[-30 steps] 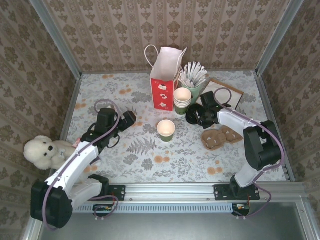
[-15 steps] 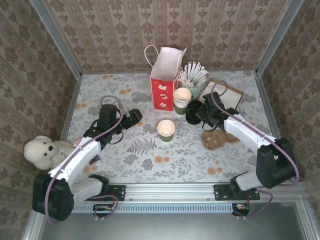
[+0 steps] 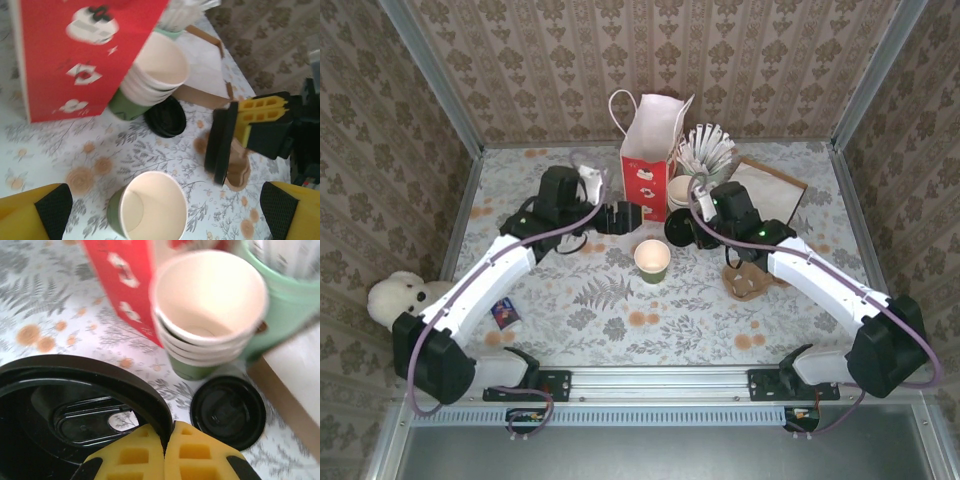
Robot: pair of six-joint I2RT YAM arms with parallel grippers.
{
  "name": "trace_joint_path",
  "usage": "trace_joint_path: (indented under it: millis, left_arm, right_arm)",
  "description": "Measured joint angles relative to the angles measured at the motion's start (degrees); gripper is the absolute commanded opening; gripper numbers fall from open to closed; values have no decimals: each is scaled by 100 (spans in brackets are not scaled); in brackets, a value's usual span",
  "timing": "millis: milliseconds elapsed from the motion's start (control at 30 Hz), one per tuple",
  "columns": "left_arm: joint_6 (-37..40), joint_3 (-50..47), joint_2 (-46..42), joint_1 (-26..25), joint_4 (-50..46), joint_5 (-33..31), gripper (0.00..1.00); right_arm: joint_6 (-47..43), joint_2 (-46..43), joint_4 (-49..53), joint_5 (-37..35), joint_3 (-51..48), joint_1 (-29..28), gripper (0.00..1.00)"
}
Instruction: Pack the takeout coffee
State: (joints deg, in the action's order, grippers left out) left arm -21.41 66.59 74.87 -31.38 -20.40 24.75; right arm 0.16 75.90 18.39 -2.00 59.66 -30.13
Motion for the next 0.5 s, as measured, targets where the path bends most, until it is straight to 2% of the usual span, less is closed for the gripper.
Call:
trace_joint_path:
  millis: [133, 233, 500]
  left_arm:
    - [632, 872, 608, -59, -452, 284, 94]
    - [929, 1322, 949, -57, -726, 509, 86]
    - [1298, 2059, 1561, -122, -1292, 962, 79]
  right_arm:
    - [-1285, 0, 59, 310, 323, -140, 0]
    - [-2028, 0, 87, 396, 483, -256, 0]
    - [-3158, 212, 376, 52, 1141, -667, 0]
